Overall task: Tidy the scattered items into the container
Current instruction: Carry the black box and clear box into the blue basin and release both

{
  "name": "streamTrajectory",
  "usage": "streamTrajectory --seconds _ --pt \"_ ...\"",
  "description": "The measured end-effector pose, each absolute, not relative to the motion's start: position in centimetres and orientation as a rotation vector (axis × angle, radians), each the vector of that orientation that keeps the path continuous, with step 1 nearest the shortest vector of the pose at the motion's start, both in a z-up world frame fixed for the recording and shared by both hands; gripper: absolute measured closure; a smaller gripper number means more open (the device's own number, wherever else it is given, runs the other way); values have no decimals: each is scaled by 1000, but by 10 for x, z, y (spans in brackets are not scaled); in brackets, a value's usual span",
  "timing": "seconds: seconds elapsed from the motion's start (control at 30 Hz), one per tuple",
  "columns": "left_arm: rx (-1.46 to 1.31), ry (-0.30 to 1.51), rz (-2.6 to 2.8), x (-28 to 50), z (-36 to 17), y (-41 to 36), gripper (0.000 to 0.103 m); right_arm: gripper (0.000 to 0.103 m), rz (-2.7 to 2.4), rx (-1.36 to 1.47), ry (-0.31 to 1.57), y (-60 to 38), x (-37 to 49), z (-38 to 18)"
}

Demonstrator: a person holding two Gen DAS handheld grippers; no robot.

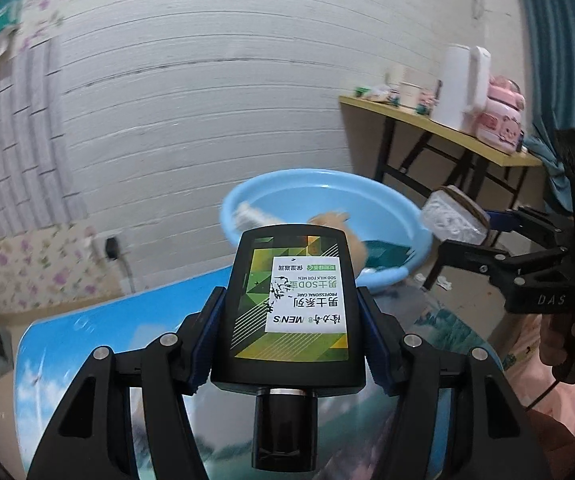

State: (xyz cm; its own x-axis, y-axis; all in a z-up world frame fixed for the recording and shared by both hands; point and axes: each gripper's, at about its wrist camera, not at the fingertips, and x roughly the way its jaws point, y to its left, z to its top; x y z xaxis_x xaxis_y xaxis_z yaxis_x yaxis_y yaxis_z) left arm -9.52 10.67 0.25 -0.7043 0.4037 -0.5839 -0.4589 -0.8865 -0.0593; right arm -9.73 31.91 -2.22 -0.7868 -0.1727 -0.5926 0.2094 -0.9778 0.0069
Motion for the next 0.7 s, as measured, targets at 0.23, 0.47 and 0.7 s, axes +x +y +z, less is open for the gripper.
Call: streamTrajectory --seconds 0.23,0.47,0.7 --pt "-791 168 2492 -129 6 146 42 22 -2770 926 98 329 -121 -27" --pt "-803 213 2476 -156 -3 171 42 22 -2754 951 60 341 -153 -41" --pt "-759 194 2495 -180 3 184 42 22 -2760 970 5 349 -172 -49"
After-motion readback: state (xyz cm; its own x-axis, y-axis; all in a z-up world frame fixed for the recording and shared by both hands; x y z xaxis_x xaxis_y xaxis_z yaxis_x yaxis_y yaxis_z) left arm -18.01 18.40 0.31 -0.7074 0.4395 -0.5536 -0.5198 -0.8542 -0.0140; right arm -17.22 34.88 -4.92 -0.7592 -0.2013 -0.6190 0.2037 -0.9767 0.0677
